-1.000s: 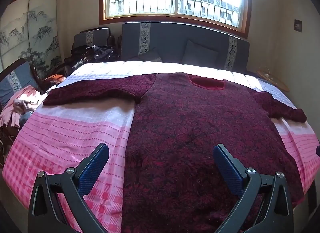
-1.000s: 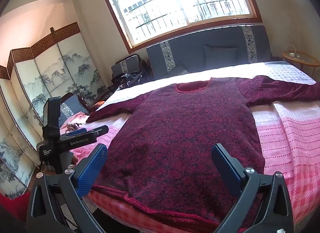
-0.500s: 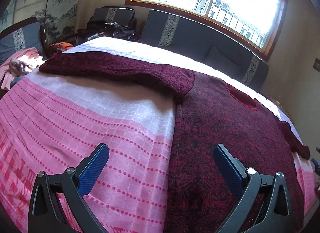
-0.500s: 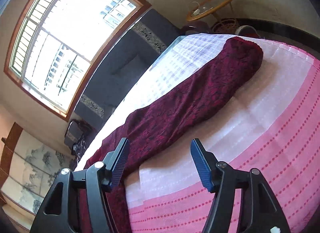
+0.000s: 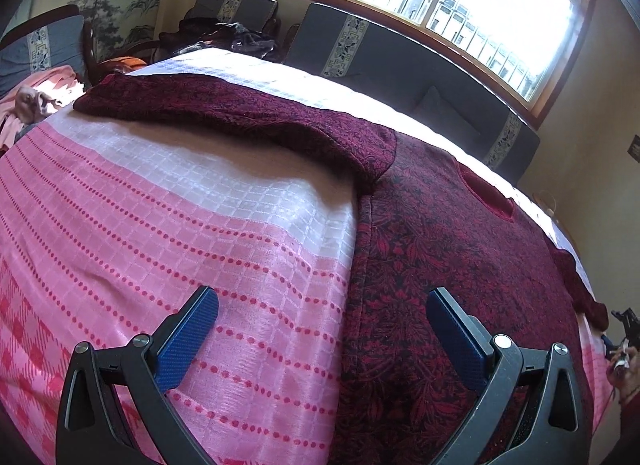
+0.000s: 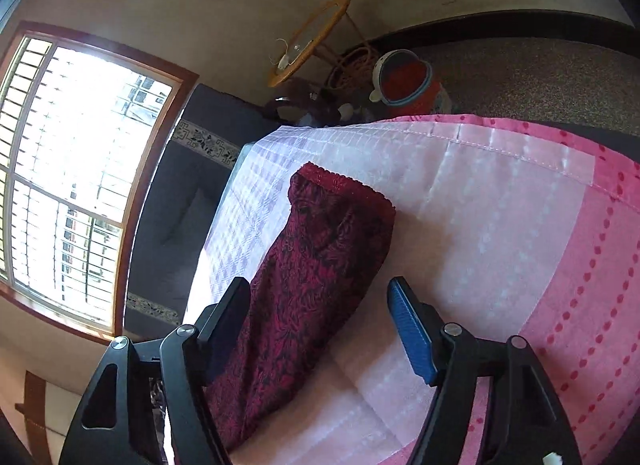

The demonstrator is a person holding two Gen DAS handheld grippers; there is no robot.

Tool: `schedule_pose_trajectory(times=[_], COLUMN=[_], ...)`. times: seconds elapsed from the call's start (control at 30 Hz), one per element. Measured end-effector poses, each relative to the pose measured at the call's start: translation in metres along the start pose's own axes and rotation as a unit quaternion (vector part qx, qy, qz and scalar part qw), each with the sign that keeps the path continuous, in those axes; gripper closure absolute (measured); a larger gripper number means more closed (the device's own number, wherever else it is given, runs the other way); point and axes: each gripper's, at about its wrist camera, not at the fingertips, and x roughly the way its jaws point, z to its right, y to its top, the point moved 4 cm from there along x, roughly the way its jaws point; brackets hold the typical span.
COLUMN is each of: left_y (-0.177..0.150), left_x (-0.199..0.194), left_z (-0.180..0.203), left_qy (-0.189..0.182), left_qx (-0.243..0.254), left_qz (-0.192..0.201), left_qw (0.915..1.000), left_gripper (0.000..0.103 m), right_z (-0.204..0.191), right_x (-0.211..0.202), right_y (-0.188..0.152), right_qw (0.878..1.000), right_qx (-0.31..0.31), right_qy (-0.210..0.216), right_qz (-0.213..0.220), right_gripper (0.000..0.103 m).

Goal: Fold small clothes
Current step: 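Close the right gripper on the sleeve cuff, then carry the sleeve across the sweater body and open the right gripper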

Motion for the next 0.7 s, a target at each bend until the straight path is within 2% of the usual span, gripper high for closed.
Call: schedule_pose_trajectory(times=[0.1, 0.17, 0.2, 0.23, 0.3, 0.4, 0.5, 0.7], left_y=[-0.001, -0.001, -0.001, -0.001, -0.002, -0.002, -0.002, -0.002], left_x=[0.001, 0.001, 0.001, 0.001, 0.0, -0.002, -0.003, -0.007], left_z=[-0.002, -0.004, -0.005, -0.005, -0.009, -0.012, -0.013, -0.015], left_qy=[0.003, 0.003, 0.003, 0.002, -0.002, -0.006, -0.011, -0.017], left_qx=[-0.006, -0.011, -0.013, -0.015, -0.02, -0.028, -0.032, -0.041], left_qz=[-0.002, -0.002, -0.003, -0.004, -0.003, -0.002, -0.001, 0.005], left_qw=[1.0, 0.9999, 0.9999, 0.9999, 0.9998, 0.9996, 0.9994, 0.999], left_gripper=[0.0, 0.0, 0.0, 0.0, 0.0, 0.0, 0.0, 0.0], right_z=[-0.004, -0.002, 0.0, 0.004, 0.008, -0.017, -0.062, -0.175], right_x=[0.004, 0.006, 0.01, 0.015, 0.012, -0.002, -0.016, -0.016], right_y=[0.005, 0.009, 0.011, 0.01, 0.008, -0.002, -0.028, -0.113], right_qw=[1.0, 1.0, 1.0, 0.998, 0.999, 0.999, 0.997, 0.977], right_qx=[-0.005, 0.003, 0.002, 0.004, 0.021, -0.024, -0.077, -0.189], right_qy=[-0.004, -0.009, -0.029, -0.052, -0.044, -0.028, 0.016, 0.082], right_qz=[0.004, 0.002, -0.008, -0.025, -0.023, -0.003, -0.005, -0.045], right_gripper=[0.035, 0.044, 0.075, 0.092, 0.092, 0.092, 0.091, 0.091])
